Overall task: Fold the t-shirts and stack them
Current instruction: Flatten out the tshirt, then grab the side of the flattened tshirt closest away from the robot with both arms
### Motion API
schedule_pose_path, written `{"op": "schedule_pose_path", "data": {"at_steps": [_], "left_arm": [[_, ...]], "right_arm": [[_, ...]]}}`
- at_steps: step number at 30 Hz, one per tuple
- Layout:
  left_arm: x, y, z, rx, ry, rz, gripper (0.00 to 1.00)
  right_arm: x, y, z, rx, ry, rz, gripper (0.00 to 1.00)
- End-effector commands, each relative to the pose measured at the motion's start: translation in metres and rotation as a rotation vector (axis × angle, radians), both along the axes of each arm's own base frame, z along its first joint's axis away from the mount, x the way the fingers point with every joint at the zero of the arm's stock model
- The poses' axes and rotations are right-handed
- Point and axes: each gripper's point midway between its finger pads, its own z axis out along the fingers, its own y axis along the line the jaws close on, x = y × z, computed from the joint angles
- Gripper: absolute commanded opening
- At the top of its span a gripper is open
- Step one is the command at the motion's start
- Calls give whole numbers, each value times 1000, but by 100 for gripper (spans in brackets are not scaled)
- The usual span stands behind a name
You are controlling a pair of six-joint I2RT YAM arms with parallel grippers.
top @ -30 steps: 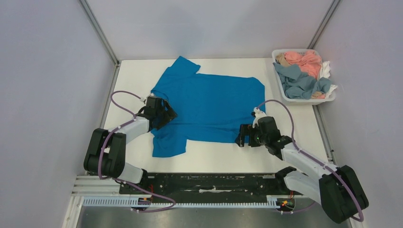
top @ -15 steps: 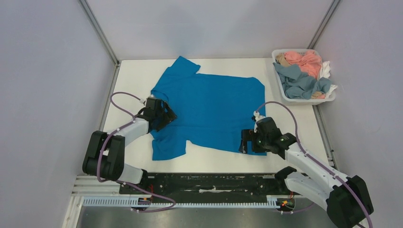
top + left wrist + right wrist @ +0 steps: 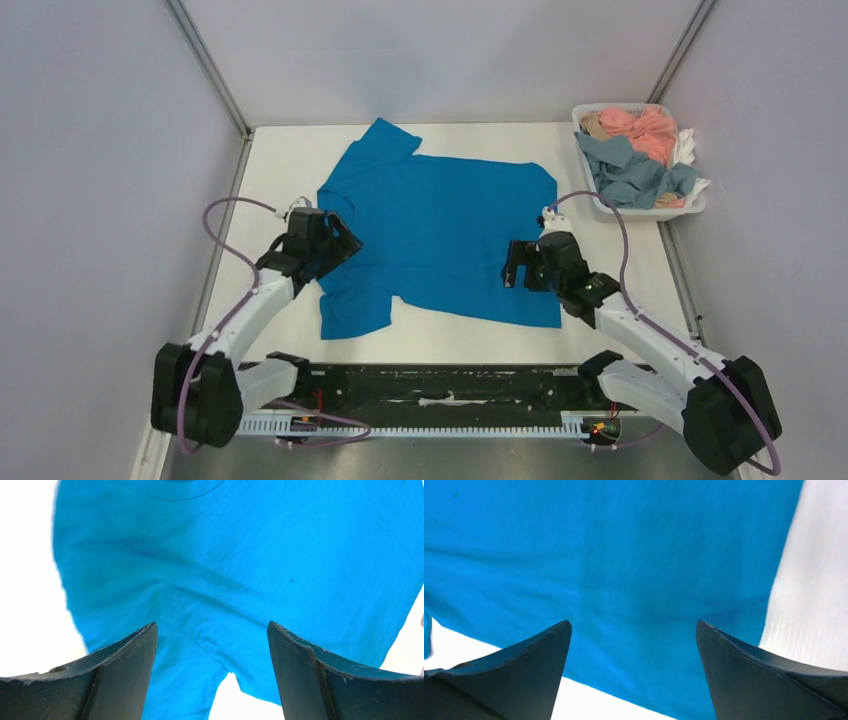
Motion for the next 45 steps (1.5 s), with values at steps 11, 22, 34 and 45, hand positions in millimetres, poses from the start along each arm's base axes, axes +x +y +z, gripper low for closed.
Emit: {"op": "schedule_pose_path", "data": {"at_steps": [11, 22, 34, 45], "left_arm": [[-146, 42, -30, 68, 315, 235, 76], [-160, 28, -67, 99, 438, 217, 60], [-136, 18, -71, 97, 401, 214, 57], [-122, -6, -74, 68, 379, 167, 45]], "right_arm": [[8, -60, 20, -104, -221, -277, 98], [5, -71, 15, -158, -203, -301, 98], [11, -76, 20, -209, -201, -293, 98], [17, -84, 27, -227, -208, -310, 98]]}}
